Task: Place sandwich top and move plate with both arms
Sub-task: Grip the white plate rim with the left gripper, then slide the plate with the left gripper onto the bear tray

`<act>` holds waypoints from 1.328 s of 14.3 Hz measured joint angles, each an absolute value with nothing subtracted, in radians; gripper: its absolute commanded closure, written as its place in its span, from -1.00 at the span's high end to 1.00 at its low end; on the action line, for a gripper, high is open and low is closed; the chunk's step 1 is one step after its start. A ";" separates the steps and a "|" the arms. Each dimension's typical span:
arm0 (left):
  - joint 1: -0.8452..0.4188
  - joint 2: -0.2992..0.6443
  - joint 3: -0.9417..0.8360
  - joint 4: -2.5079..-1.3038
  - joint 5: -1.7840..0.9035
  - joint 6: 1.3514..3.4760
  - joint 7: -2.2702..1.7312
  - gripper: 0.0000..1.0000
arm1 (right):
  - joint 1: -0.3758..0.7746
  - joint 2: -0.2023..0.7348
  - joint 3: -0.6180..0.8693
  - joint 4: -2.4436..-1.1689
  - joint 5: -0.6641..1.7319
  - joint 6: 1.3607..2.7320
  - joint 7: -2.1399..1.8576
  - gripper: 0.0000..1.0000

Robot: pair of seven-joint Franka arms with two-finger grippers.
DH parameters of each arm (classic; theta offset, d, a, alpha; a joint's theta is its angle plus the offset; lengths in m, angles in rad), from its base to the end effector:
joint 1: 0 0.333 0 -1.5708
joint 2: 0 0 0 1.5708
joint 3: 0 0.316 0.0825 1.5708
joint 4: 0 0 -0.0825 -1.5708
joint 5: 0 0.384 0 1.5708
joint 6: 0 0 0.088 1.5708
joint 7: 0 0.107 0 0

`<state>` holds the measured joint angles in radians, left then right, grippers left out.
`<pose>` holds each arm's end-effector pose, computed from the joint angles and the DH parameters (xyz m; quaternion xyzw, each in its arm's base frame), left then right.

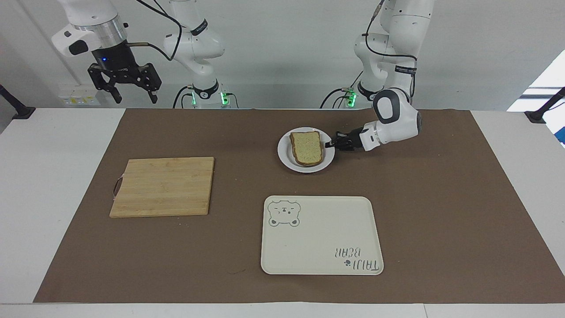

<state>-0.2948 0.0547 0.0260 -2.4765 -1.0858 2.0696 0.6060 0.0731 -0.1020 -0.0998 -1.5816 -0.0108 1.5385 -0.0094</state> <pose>0.4132 -0.1613 0.2575 0.9012 -0.0411 -0.1283 0.4119 0.5188 -0.0182 0.6710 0.9995 -0.0089 0.0292 0.0008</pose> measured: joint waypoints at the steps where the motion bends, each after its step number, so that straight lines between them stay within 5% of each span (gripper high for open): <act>1: -0.288 0.055 0.027 -2.476 -1.086 2.062 0.606 -1.00 | 0.073 -0.102 -0.100 -1.582 -0.011 1.539 -0.009 1.00; 19: -0.172 0.074 0.029 -2.312 -1.099 1.912 0.691 -1.00 | 0.073 -0.102 -0.100 -1.582 -0.011 1.539 -0.009 1.00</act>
<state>-0.1720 0.0738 0.0290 -2.3124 -1.0992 1.9121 0.6905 0.0732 -0.1020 -0.0998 -1.5816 -0.0108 1.5385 -0.0093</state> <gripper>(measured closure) 0.947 0.000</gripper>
